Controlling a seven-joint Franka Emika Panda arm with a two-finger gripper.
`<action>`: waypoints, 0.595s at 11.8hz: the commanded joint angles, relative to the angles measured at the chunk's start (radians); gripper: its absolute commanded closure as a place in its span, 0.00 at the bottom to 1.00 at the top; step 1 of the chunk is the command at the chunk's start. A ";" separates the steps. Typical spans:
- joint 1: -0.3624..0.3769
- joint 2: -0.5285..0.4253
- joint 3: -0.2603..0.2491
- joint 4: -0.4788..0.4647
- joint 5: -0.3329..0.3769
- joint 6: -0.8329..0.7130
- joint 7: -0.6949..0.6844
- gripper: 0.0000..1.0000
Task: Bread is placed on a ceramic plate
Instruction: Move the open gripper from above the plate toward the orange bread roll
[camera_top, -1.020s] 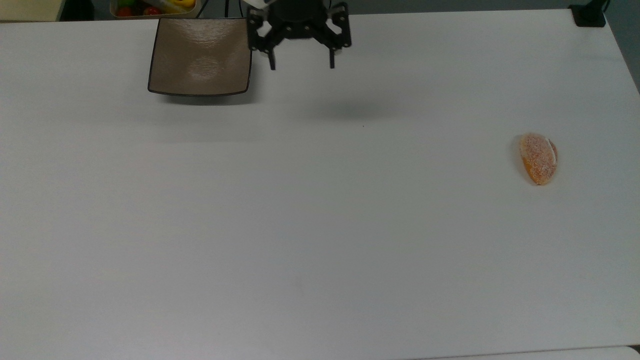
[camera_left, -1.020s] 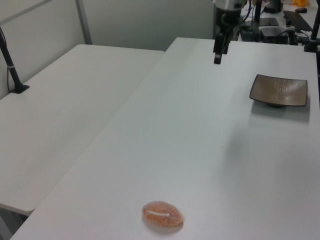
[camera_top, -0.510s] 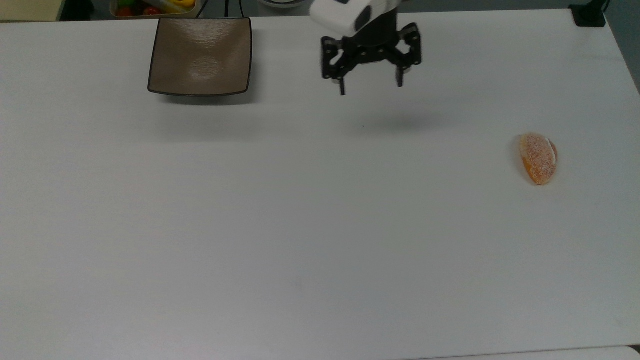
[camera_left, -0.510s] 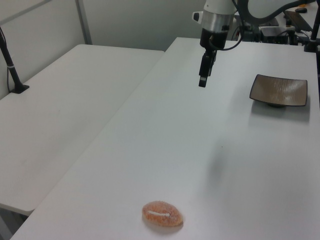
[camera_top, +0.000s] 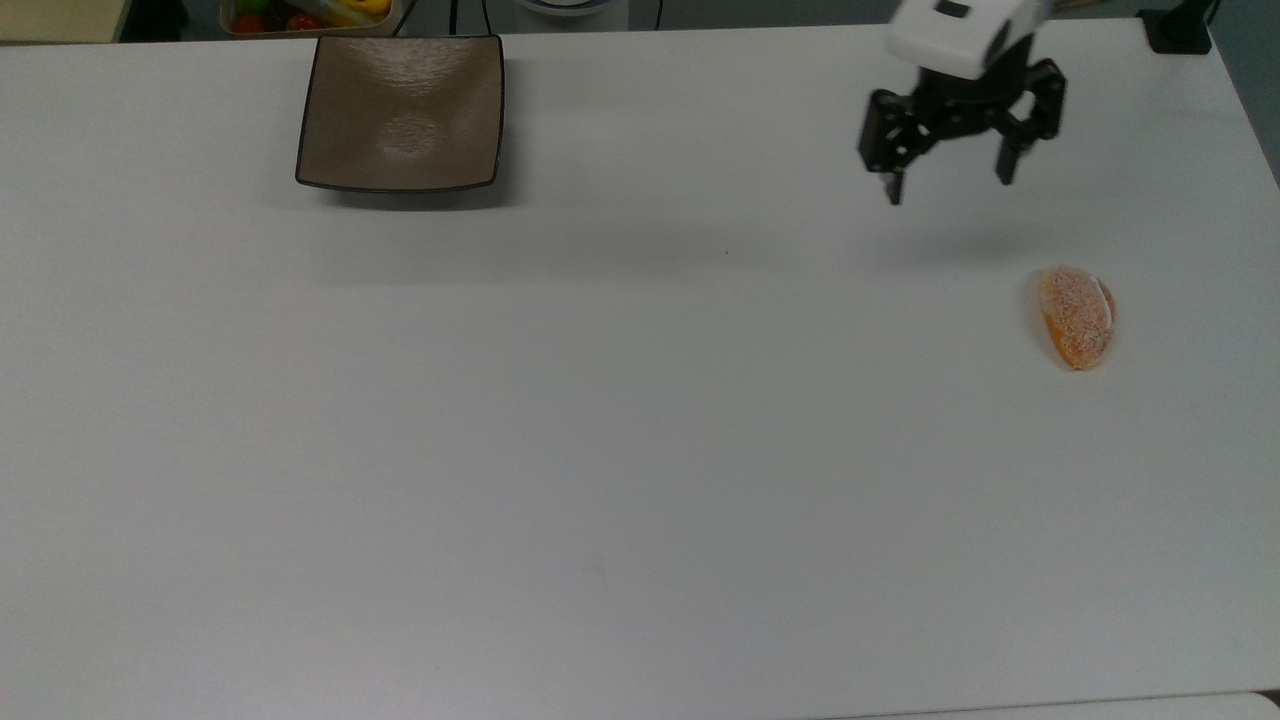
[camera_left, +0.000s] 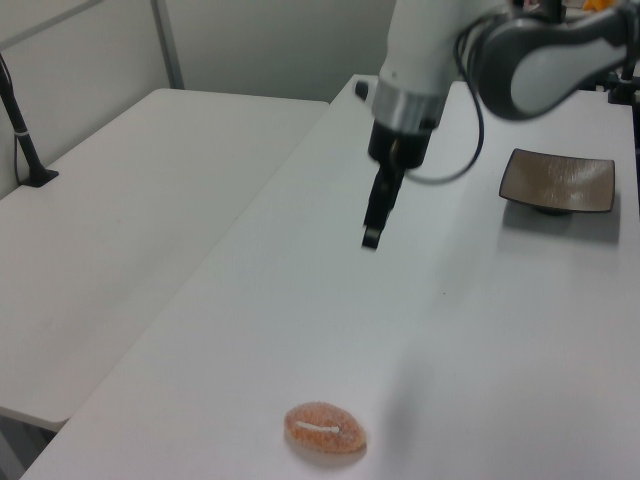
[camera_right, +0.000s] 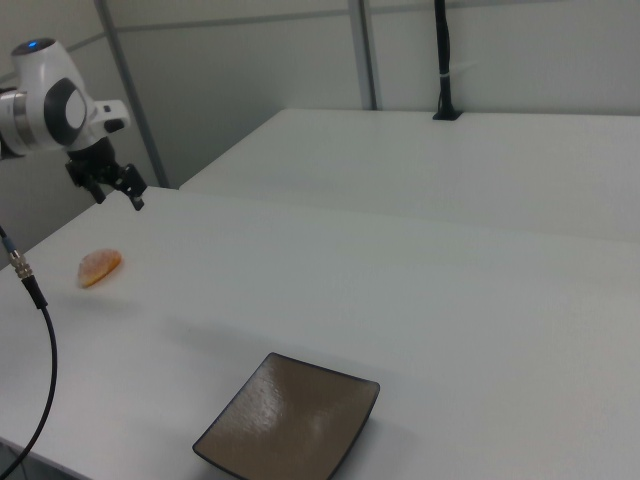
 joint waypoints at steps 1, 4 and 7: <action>0.093 0.072 -0.011 0.046 -0.058 0.115 0.093 0.00; 0.185 0.146 -0.060 0.078 -0.090 0.182 0.119 0.00; 0.279 0.240 -0.136 0.147 -0.112 0.205 0.154 0.00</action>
